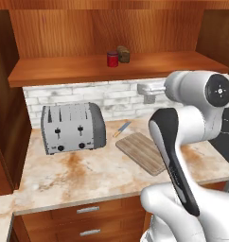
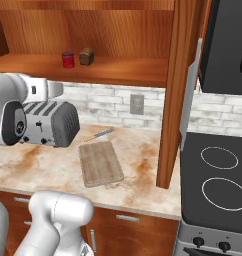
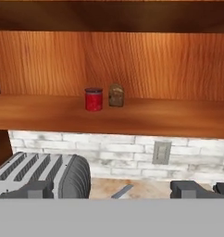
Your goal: Pick the bread, place it on the cutting board, pick the jam, place it on the counter, and close the cabinet.
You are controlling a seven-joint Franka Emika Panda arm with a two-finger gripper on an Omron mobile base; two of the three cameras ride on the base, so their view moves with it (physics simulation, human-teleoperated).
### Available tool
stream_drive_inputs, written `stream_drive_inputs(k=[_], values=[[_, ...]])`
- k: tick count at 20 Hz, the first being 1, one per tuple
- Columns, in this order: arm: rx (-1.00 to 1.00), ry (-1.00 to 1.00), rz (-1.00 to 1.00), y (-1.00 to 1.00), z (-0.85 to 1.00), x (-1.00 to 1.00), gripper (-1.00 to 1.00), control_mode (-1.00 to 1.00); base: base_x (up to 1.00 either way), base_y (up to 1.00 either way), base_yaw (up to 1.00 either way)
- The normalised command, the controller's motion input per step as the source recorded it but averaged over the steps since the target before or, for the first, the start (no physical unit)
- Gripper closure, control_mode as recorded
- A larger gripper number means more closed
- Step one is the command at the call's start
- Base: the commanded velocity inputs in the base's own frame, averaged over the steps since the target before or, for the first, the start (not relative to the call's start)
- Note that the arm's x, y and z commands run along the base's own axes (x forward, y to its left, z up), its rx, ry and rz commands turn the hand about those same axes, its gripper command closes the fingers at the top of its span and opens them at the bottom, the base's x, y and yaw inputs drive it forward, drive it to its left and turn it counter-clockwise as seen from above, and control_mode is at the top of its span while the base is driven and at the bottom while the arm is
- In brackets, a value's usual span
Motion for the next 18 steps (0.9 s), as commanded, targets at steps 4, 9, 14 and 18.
stream_drive_inputs(k=[4,9,14,18], values=[[0.0,0.0,0.0,0.33,0.22,-0.28,-1.0,-1.0,0.0,0.0,0.0],[0.0,0.02,0.0,0.4,0.1,-0.18,-1.0,-1.0,0.0,0.0,0.0],[0.0,0.05,0.0,0.35,0.1,-0.03,-1.0,-1.0,0.0,0.0,0.0],[0.0,0.06,0.0,0.22,0.15,0.02,-1.0,-1.0,0.0,0.0,0.0]])
